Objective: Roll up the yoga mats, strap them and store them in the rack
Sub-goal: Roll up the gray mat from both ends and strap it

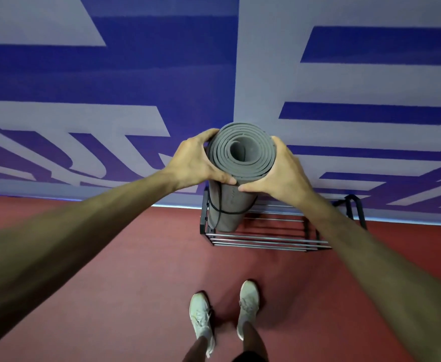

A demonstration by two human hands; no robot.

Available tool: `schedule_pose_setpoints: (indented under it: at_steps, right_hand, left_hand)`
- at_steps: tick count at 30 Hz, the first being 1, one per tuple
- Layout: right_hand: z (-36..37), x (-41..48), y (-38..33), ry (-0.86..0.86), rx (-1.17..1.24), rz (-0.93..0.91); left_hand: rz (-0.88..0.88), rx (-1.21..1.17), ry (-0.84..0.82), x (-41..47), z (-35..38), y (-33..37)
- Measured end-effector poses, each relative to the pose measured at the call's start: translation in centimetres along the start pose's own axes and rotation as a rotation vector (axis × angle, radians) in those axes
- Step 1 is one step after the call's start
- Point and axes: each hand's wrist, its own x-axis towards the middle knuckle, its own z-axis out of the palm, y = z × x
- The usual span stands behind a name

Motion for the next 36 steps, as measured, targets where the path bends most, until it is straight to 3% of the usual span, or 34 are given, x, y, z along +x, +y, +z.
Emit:
schedule_pose_setpoints:
  at_steps: [16,27,36]
  right_hand:
    - [-0.7,-0.6,0.0,-0.063,0.01,0.005]
    - [5.1,1.1,7.1,-0.215,0.029,0.112]
    - [10.1,2.4,13.1,-0.32,-0.101,0.176]
  left_hand:
    - [-0.039,-0.013,-0.054,0.0,0.4,0.5]
    - [-0.142,0.016,-0.135,2.3,6.0,-6.1]
    - [-0.209,0.024,-0.154,3.9,10.5,-11.3]
